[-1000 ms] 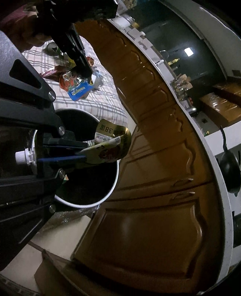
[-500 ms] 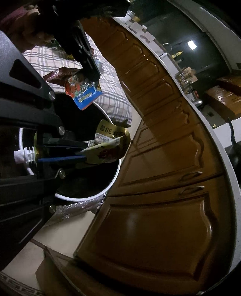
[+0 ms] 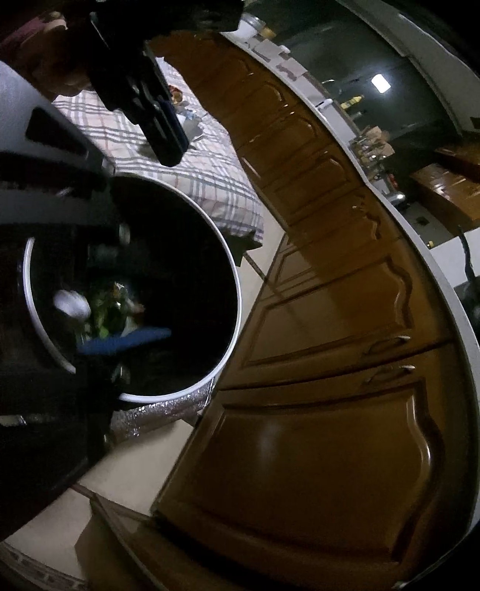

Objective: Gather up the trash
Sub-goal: 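Carry wrapper and pouch over the black bin and open both tools, then grasp the green crushed can with the left tool while the right tool grasps the white sponge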

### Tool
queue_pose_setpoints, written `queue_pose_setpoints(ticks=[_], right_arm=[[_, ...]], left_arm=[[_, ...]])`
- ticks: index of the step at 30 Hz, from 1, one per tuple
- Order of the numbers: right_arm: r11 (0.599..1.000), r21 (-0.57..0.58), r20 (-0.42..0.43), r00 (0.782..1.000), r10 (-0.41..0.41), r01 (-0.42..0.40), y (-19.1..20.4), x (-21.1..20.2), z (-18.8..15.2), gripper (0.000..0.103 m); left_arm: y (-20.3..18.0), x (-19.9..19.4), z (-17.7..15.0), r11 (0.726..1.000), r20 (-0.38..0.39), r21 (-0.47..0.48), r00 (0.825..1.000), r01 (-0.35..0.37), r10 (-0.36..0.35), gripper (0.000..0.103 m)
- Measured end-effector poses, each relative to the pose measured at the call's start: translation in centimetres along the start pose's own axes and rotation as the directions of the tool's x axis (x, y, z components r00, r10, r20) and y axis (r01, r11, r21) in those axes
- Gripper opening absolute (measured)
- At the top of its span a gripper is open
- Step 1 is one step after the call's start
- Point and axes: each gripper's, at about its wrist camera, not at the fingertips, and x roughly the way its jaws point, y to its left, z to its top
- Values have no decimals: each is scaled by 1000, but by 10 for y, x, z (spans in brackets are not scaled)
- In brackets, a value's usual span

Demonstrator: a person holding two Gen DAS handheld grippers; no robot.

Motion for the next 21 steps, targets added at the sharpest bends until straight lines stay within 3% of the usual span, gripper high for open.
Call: queue_pose_setpoints(ticks=[3,5,8,21], right_arm=[[1000,18,18,1000,24,-25,4,-8,-6,57],[999,25,34,999,38,-38,7,-13,-11,78],[998,27,63,997,51,-53,18,-21,-22,91],[988,-14,45,987,152,-151,87,-19,-65,94]], left_arm=[[9,-14,-13,999,4,-33,1000,5,-5,45],[16,-23,-22,999,9,-54,1000,4,-3,49],[28,-39,-37,997,14,-78,1000,-5,6,50],[75,-120,-104,984,26,-162,997,-70,75,53]])
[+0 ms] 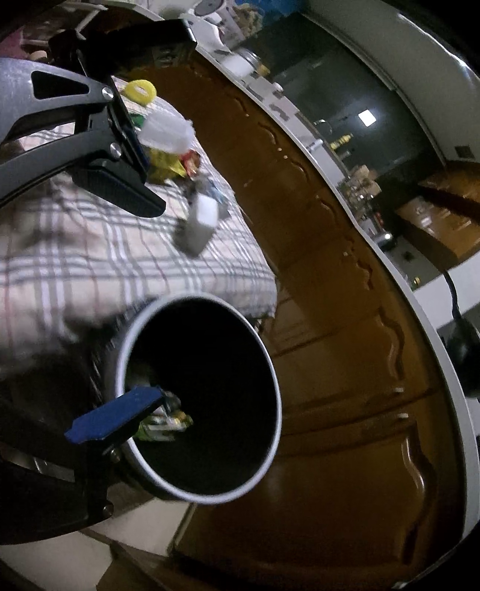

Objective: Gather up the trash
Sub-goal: 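Grasp the green crushed can with the left tool while the right tool grasps the white sponge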

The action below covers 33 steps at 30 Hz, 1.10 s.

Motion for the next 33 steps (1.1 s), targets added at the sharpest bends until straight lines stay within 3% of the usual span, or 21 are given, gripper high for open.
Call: queue_pose_setpoints(ticks=[14,26,33], right_arm=[[997,-40,-62,996,58,-60,50,25,-29,94],[991,-78,-105,989,100,-109,87,50,-35,94],[989,-104,-101,991,90,-101,97,66,-24,94]], left_arm=[[47,-73,-28,996,63,-26,994,-91,92,60],[86,-97,-43,986,66,-19,984,-166,167,60],[97,-92,-39,981,68,3,978,-196,195,60]])
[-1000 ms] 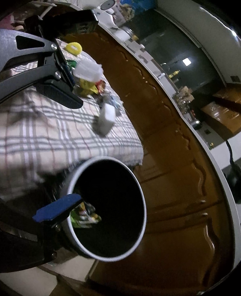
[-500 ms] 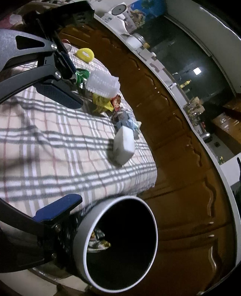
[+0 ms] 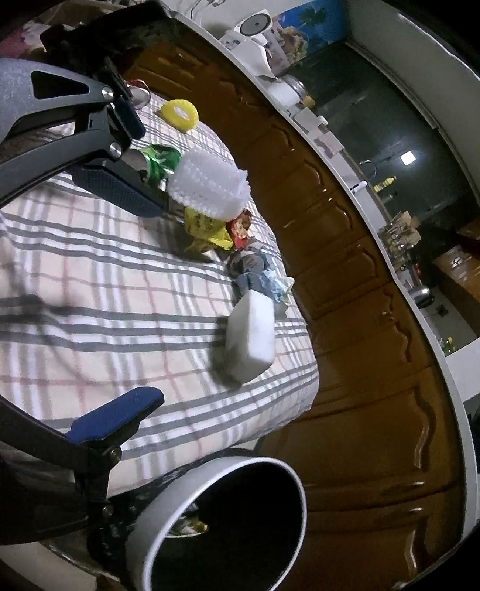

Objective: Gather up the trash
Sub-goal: 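Grasp the green crushed can with the left tool while the right tool grasps the white sponge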

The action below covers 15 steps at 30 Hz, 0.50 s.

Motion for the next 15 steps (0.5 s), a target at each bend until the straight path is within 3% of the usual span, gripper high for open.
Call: queue_pose_setpoints(ticks=[10,15], right_arm=[[971,-212,-40,991,-125,113,1,48,41,94],[932,-328,-73,980,-186,152,0,80,53,94]], left_arm=[[-1,24,-1,998,-31,63,999,-22,24,58],[-3,37,0,992,-40,104,997,-68,73,39]])
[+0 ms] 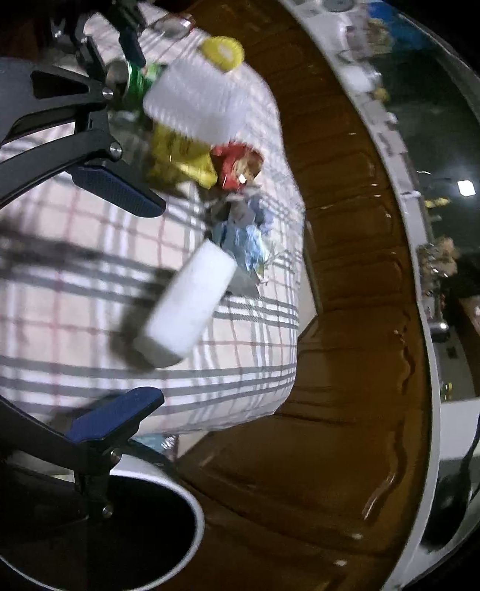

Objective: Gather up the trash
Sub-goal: 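Grasp the green crushed can with the left tool while the right tool grasps the white sponge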

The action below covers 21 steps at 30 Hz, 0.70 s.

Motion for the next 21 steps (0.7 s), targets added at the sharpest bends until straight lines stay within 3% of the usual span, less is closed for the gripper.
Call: queue_pose_setpoints(ticks=[1,3,5,6,8,11,17,21], right_arm=[[1000,-13,-5,1000,-4,4,1,3,0,92],[999,-36,-16,1000,-2,2,2,10,0,85],[999,-41,-26,999,-25,24,3,12,-1,48],[998,-36,-21,999,-48,47,2,9,-3,46],[1000,2,-13,1000,-7,7,-2,2,-6,34],[1000,26,5,1000,9,-10,-2,-13,-13,32],[989,105,53,993,103,-108,-2,-56,-39,32],[972,170,85,985,152,-165,-4,-82,-59,31]], left_arm=[[0,0,1,1000,1,5,1000,-7,7,30],[0,1,2,1000,3,10,1000,3,-3,26],[-1,0,2,1000,9,20,1000,0,0,21],[-2,-2,2,1000,14,26,1000,-2,1,20],[-5,-6,0,1000,24,30,1000,-1,0,13],[-5,-16,0,1000,40,5,999,17,-18,7],[-3,-33,4,984,55,-99,988,150,-145,6],[-11,-43,3,970,56,-108,975,219,-214,6]])
